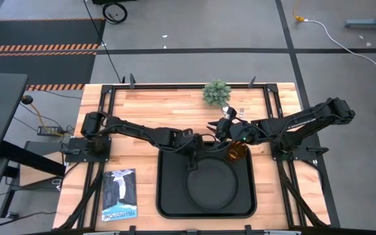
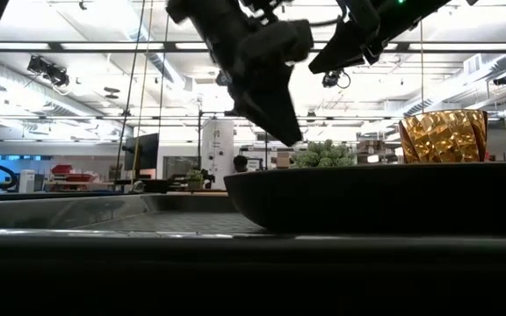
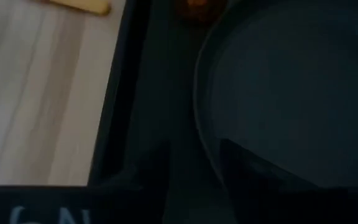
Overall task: Pick and place plate/cup/fork/spoon on tray
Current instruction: Put the black plate on the black tray at the bottom of the brown cup
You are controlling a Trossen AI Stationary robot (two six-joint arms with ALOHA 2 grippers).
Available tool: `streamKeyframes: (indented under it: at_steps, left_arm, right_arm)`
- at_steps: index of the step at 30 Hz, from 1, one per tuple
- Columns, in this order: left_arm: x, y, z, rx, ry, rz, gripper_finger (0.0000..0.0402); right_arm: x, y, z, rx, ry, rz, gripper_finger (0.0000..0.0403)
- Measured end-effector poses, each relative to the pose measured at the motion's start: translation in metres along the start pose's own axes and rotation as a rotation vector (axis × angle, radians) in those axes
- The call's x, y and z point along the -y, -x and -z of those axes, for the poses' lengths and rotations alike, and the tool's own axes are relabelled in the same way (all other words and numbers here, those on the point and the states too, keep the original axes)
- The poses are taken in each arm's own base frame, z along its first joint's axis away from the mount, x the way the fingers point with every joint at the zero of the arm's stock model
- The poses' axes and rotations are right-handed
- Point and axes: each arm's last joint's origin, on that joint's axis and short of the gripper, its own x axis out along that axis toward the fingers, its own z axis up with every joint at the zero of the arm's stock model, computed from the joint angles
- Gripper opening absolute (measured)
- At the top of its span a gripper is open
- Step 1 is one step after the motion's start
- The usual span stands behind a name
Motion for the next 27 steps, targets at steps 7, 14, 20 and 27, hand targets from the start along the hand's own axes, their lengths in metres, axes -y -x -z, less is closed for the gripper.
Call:
streamKeyframes:
  at_steps: [7,14,20,27]
  left_arm:
    - [0.011,0.011,0.004,-0.011,-0.143,-0.082,0.0144]
    - [0.016,0.013,0.021,-0.003,-0.189,-0.089,0.0144]
    - [0.006,0.033,0.047,0.109,-0.118,-0.074,0.0142]
    - [-0.006,0.059,0.074,0.28,-0.07,-0.092,0.0141]
  right_arm:
    - [0.0,0.0,0.0,0.002,0.001,-0.001,0.0077]
    - [0.001,0.0,0.001,-0.003,-0.008,0.032,0.0077]
    - [0.004,-0.002,0.0,-0.003,-0.023,0.041,0.0077]
    - [0.013,-0.008,-0.001,-0.006,-0.063,0.072,0.0077]
